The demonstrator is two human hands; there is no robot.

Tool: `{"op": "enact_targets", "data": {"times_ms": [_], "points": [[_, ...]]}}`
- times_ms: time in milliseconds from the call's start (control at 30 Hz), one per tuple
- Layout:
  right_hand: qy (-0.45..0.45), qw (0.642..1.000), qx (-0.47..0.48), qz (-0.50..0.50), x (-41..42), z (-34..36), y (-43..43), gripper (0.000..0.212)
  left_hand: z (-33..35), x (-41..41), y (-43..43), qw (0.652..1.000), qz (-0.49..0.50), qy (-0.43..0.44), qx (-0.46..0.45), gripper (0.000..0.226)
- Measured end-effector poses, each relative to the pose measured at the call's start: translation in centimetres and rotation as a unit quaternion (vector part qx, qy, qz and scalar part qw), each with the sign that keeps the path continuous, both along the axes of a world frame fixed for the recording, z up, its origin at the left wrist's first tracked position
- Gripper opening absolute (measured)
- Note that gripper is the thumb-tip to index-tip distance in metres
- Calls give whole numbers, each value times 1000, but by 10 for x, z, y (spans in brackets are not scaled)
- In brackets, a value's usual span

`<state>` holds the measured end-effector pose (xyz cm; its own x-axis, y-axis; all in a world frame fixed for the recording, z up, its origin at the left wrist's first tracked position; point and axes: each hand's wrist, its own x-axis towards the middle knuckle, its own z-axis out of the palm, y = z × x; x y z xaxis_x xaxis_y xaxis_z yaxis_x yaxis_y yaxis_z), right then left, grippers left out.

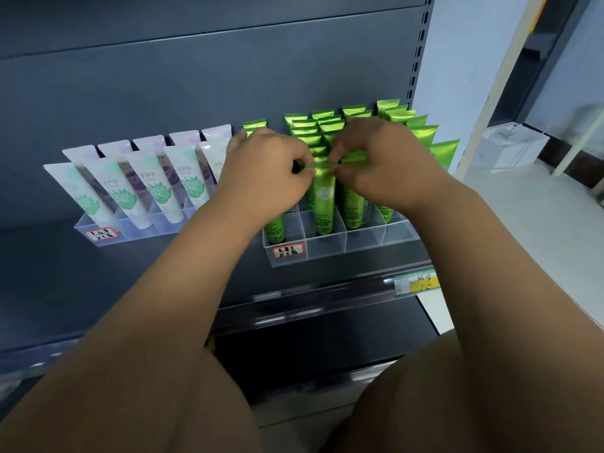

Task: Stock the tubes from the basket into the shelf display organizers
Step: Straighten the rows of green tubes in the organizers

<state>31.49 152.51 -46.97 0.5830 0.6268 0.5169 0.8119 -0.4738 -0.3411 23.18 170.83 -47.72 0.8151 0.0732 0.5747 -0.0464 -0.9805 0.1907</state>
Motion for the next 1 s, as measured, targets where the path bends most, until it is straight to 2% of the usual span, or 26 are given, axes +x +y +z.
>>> {"op": "enact_targets", "data": {"times_ms": [267, 400, 1000], "points": [[-56, 998, -1, -14, 11, -10, 4, 19, -7, 10, -7, 1000, 13, 7, -12, 11], [-58, 998, -16, -22, 15, -15, 9, 22, -9, 9, -10, 1000, 17, -7, -25, 9], [-62, 998, 31, -2, 15, -14, 7, 19, -11, 7, -10, 998, 12, -6, -67, 9]]}}
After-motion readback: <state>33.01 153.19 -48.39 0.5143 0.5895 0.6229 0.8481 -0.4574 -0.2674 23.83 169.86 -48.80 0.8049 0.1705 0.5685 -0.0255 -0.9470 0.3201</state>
